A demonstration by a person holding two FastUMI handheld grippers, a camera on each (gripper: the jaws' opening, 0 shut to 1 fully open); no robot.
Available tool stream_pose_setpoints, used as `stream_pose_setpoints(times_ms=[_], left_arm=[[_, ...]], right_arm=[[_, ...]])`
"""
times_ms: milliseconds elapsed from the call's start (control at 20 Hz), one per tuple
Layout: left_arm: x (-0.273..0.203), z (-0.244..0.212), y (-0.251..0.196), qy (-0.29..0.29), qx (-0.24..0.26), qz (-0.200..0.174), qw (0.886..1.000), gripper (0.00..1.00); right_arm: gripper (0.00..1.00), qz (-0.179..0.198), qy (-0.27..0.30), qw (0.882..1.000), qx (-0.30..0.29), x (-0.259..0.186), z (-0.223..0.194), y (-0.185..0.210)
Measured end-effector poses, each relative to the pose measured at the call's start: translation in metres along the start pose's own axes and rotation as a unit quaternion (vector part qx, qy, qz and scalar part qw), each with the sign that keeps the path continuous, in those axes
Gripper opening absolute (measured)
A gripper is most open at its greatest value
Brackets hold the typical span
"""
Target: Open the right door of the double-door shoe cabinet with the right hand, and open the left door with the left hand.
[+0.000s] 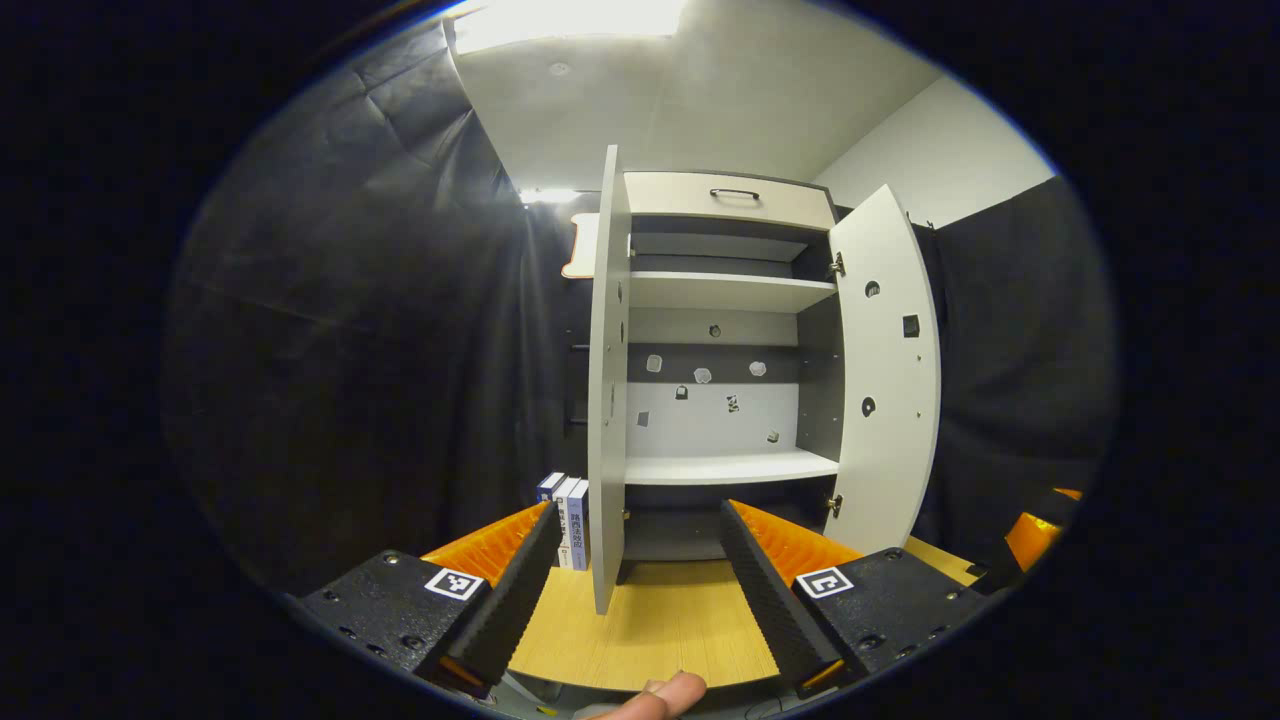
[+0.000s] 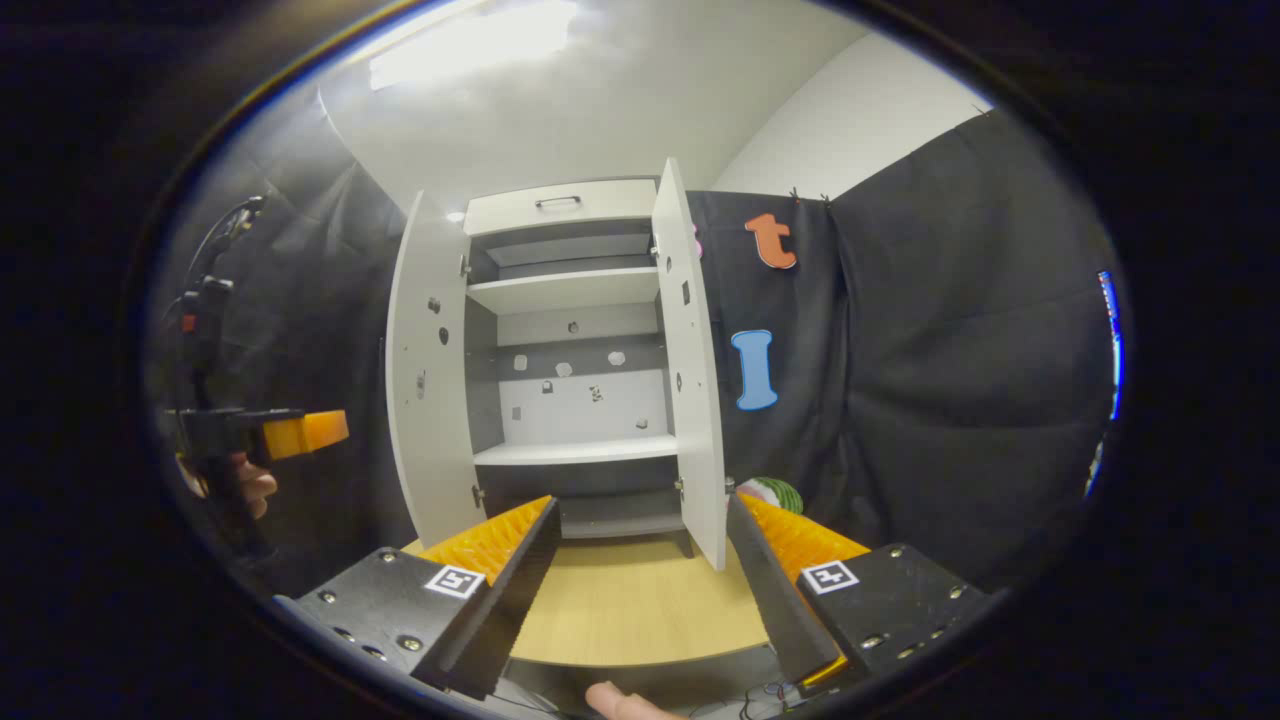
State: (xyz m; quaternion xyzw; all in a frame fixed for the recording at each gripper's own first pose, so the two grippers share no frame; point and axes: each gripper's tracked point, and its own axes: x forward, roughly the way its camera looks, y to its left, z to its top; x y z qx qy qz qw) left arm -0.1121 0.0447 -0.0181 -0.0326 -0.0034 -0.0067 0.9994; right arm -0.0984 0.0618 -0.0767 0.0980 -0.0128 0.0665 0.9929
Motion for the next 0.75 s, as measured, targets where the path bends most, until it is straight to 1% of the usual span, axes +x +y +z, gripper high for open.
stream_pose_setpoints(times_ms=[150, 200, 250, 350, 400, 450, 500, 550, 600, 650, 750], left_arm=[[-0.014, -0.020, 0.000, 0.008, -0.017, 0.005, 1.000, 0.98], [-0.017, -0.022, 0.004, 0.005, -0.014, 0.011, 1.000, 0.96], [-0.018, -0.022, 0.006, 0.002, -0.008, 0.014, 1.000, 0.98], [-0.019, -0.022, 0.004, -0.001, 0.006, 0.010, 1.000, 0.97], [-0.020, -0.022, 0.000, -0.003, 0.006, 0.004, 1.000, 0.96], [-0.020, -0.021, -0.004, -0.005, 0.005, -0.004, 1.000, 0.96], [-0.021, -0.022, -0.005, -0.005, 0.003, -0.008, 1.000, 0.96], [-0.021, -0.021, -0.006, -0.007, 0.002, -0.010, 1.000, 0.96], [-0.021, -0.021, -0.007, -0.008, 0.004, -0.013, 1.000, 0.99], [-0.021, -0.021, -0.008, -0.008, 0.007, -0.015, 1.000, 0.96], [-0.022, -0.024, -0.012, -0.006, 0.008, -0.019, 1.000, 0.96]], right_arm=[[0.97, 0.001, 0.003, 1.000, -0.002, 0.000, -0.002, -0.001], [0.99, 0.002, 0.004, 1.000, -0.005, 0.000, -0.004, 0.001], [0.98, 0.002, 0.006, 1.000, -0.009, 0.001, -0.004, 0.001], [0.97, 0.000, 0.003, 1.000, -0.016, 0.000, -0.001, 0.001], [0.99, 0.000, 0.000, 1.000, -0.017, 0.000, 0.001, 0.002], [0.97, 0.000, -0.003, 1.000, -0.016, -0.001, 0.003, 0.002], [0.99, 0.000, -0.006, 1.000, -0.015, -0.002, 0.004, 0.003], [0.99, -0.001, -0.008, 1.000, -0.015, -0.003, 0.006, 0.002], [0.99, -0.002, -0.010, 1.000, -0.017, -0.003, 0.007, 0.002], [0.99, -0.004, -0.012, 1.000, -0.018, -0.004, 0.007, 0.000], [0.99, -0.007, -0.014, 1.000, -0.020, -0.005, 0.008, 0.000]])
